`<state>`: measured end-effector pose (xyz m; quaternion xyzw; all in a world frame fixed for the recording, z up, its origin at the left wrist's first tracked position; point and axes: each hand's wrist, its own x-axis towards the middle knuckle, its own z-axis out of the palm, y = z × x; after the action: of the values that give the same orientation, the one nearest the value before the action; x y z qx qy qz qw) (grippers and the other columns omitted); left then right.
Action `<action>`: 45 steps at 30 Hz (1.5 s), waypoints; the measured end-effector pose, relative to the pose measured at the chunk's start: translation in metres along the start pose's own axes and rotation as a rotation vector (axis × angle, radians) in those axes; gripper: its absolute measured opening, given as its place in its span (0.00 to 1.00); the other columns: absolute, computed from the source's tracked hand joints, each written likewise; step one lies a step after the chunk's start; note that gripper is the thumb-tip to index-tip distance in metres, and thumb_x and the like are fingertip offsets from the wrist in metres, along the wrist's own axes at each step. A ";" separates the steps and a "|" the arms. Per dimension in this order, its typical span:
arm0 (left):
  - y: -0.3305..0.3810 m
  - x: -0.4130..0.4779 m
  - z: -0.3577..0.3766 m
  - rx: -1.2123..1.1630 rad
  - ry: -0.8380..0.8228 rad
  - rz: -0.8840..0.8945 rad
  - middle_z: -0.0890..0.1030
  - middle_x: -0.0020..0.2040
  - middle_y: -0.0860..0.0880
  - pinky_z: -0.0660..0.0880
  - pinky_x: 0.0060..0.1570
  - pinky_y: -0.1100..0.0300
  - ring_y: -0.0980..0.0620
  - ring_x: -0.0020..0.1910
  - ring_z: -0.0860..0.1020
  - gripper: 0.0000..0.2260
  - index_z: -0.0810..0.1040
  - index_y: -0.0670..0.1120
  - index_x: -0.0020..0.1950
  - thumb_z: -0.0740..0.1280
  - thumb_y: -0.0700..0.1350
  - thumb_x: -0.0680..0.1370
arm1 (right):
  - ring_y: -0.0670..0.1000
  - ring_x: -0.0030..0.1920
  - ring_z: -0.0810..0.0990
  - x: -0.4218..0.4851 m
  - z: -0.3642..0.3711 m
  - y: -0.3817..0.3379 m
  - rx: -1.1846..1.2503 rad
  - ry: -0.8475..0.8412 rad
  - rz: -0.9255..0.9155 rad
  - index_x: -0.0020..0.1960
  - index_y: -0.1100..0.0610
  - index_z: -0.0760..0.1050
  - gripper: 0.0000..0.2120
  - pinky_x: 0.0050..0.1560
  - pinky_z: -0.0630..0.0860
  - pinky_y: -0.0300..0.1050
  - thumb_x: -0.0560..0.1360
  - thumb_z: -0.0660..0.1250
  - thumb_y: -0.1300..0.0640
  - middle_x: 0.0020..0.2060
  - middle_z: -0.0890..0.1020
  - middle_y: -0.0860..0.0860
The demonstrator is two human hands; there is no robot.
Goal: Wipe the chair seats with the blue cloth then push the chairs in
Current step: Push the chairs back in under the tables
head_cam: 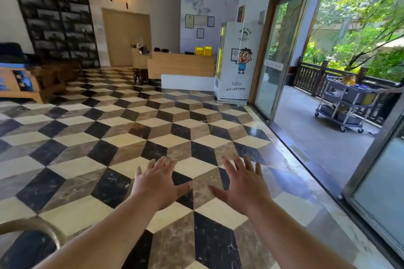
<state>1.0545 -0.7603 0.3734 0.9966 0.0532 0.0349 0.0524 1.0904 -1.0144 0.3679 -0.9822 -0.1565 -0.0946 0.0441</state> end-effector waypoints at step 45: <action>-0.610 0.376 0.001 -0.100 0.195 -1.243 0.56 0.87 0.52 0.55 0.81 0.32 0.44 0.86 0.53 0.45 0.56 0.61 0.85 0.55 0.82 0.72 | 0.62 0.83 0.47 0.740 0.207 -0.643 0.121 -0.081 -1.246 0.82 0.40 0.40 0.50 0.79 0.44 0.67 0.68 0.37 0.15 0.84 0.50 0.53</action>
<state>1.3651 -0.1158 0.3308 0.7679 0.6254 0.0910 0.1045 1.6141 -0.1603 0.3499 -0.7052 -0.7061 -0.0563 0.0303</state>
